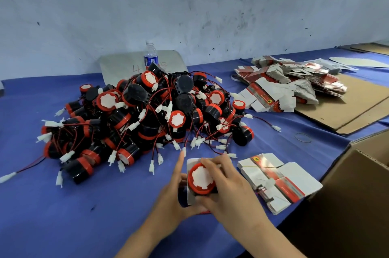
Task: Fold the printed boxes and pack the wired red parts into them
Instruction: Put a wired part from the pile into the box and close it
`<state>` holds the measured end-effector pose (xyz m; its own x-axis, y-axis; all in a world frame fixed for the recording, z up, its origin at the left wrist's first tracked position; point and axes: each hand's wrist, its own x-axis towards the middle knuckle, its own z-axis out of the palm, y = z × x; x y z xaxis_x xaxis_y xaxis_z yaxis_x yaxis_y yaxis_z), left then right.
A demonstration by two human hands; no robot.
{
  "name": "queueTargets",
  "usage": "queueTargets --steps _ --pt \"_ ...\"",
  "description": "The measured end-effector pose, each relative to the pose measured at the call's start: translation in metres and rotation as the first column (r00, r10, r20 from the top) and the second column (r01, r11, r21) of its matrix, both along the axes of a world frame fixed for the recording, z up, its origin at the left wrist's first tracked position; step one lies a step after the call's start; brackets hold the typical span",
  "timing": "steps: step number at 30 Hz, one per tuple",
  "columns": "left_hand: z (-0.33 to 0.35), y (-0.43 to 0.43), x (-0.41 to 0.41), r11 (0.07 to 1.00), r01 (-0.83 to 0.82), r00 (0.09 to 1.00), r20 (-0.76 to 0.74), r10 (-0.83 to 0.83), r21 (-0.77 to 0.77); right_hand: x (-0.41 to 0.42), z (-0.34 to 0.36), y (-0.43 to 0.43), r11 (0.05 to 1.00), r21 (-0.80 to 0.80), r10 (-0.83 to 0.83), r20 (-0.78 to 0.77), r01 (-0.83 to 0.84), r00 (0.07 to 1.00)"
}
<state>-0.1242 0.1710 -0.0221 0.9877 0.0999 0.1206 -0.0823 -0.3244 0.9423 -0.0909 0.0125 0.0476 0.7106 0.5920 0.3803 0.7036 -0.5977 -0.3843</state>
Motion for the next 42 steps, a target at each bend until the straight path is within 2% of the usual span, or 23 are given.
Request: queueTargets --steps 2,5,8,10,13,16,17,19,21,23,25,26,30,34,37,42 --pt "-0.003 -0.001 0.000 0.999 -0.036 0.999 0.022 0.036 0.021 0.001 -0.010 0.000 0.998 -0.061 0.016 0.062 -0.012 0.998" --pt "-0.007 -0.001 0.000 0.999 -0.043 0.999 0.026 0.043 0.020 -0.001 -0.013 0.004 0.996 -0.083 -0.017 0.069 0.023 0.997" --pt "-0.009 -0.001 -0.001 0.998 -0.036 0.999 0.022 0.035 0.053 0.002 -0.026 0.005 0.996 -0.056 -0.049 0.304 0.069 0.951" --pt "-0.011 -0.001 -0.001 0.995 -0.061 0.998 0.025 0.059 0.074 0.006 -0.032 0.005 0.997 -0.011 -0.061 0.398 0.071 0.915" --pt "-0.012 -0.002 -0.003 0.979 -0.115 0.992 0.070 0.105 0.168 0.011 -0.035 0.002 0.994 -0.072 -0.041 0.484 0.086 0.874" --pt "-0.015 -0.005 -0.007 0.933 -0.107 0.977 0.212 0.034 0.345 0.011 -0.031 0.001 0.988 -0.133 -0.003 0.470 0.074 0.883" --pt "-0.015 -0.006 -0.008 0.922 -0.109 0.970 0.242 0.017 0.373 0.011 -0.029 -0.002 0.994 -0.099 -0.001 0.470 0.054 0.883" --pt "-0.015 -0.007 -0.008 0.905 -0.140 0.953 0.303 0.014 0.402 0.012 -0.022 -0.009 0.995 0.091 -0.067 0.473 0.027 0.879" --pt "-0.012 -0.010 -0.008 0.886 -0.172 0.937 0.349 0.013 0.430 0.014 -0.016 -0.020 0.923 0.371 -0.262 0.409 0.102 0.874" --pt "-0.010 -0.012 -0.008 0.869 -0.183 0.933 0.361 0.005 0.460 0.014 -0.007 -0.030 0.753 0.615 -0.371 0.100 0.236 0.923" --pt "-0.008 -0.016 -0.010 0.857 -0.175 0.942 0.334 0.003 0.485 0.012 -0.005 -0.033 0.603 0.713 -0.256 -0.253 0.359 0.933" --pt "-0.008 -0.018 -0.010 0.845 -0.180 0.945 0.327 0.006 0.503 0.012 -0.009 -0.034 0.592 0.717 -0.191 -0.320 0.369 0.928" --pt "-0.010 -0.024 -0.009 0.819 -0.209 0.944 0.330 0.026 0.533 0.007 -0.015 -0.030 0.703 0.670 -0.124 -0.216 0.239 0.969" --pt "-0.016 -0.022 -0.008 0.815 -0.162 0.964 0.266 0.010 0.556 0.007 -0.017 -0.021 0.715 0.666 -0.073 -0.231 0.212 0.970" --pt "-0.016 -0.021 -0.007 0.829 -0.169 0.959 0.284 0.013 0.534 0.007 -0.020 -0.017 0.699 0.686 -0.020 -0.264 0.203 0.964" --pt "-0.017 -0.023 -0.008 0.808 -0.173 0.960 0.279 0.011 0.563 0.008 -0.022 -0.010 0.728 0.672 -0.056 -0.143 0.138 0.988"
